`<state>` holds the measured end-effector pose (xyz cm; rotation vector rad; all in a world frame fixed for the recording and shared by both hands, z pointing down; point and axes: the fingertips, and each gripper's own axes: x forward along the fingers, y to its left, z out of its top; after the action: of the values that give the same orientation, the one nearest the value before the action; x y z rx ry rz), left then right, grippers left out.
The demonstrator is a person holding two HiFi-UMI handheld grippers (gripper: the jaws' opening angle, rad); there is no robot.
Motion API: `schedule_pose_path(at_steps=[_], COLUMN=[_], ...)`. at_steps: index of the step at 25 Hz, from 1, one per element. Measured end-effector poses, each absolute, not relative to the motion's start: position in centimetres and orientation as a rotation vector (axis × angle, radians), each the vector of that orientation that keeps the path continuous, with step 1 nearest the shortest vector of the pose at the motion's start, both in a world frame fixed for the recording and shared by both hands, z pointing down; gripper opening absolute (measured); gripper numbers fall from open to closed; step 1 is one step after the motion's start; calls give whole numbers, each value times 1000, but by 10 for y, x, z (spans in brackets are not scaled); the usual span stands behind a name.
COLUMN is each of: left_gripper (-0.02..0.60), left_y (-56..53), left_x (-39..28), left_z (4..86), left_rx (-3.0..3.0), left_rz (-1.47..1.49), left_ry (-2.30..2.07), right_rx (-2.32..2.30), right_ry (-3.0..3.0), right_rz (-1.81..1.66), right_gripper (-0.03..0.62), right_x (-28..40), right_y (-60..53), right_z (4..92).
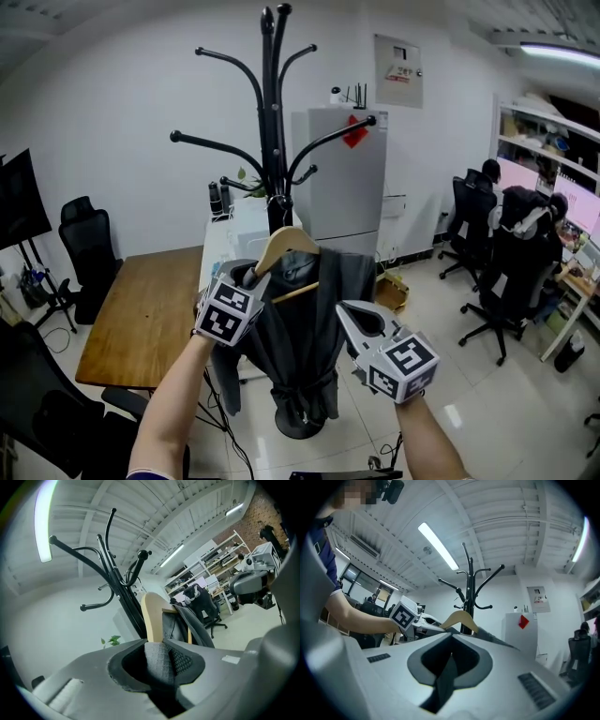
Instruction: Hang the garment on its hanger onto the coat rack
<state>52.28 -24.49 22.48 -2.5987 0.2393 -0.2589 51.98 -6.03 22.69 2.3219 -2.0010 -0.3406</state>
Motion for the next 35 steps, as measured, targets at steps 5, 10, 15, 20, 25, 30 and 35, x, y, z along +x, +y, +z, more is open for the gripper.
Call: schedule_pose_path(at_steps=[5,10,15,20,25,30,35], left_gripper=[106,107,175,219,199,122,5], left_y=[-252,-260,-269,-260,-235,-215,-199], left_x=[533,541,535,498,451,438,435], left_z=[233,236,233,221,230,285,332], left_rx=[-2604,-2602,-2620,-2644,-2732,-2870,-3072], left_rz=[-274,-253,-221,-131,-2,-81,-162], left_ry=[222,243,300,328,383,368,345], right_rx=[2338,2356,2369,2372,2365,2351,2322], right_ry=[-1999,-1999,-1995,-2000,-2024,-2047,-2059], right_rz=[-296,-265,-250,-211,-128,-67,-5], right_gripper=[5,5,5,5,5,5,5], right_x=[518,518,516,516,513,508,505], right_y=[-70,-68,-65,-66,-73,-80,-87], right_z=[239,250,254,262,288,308,328])
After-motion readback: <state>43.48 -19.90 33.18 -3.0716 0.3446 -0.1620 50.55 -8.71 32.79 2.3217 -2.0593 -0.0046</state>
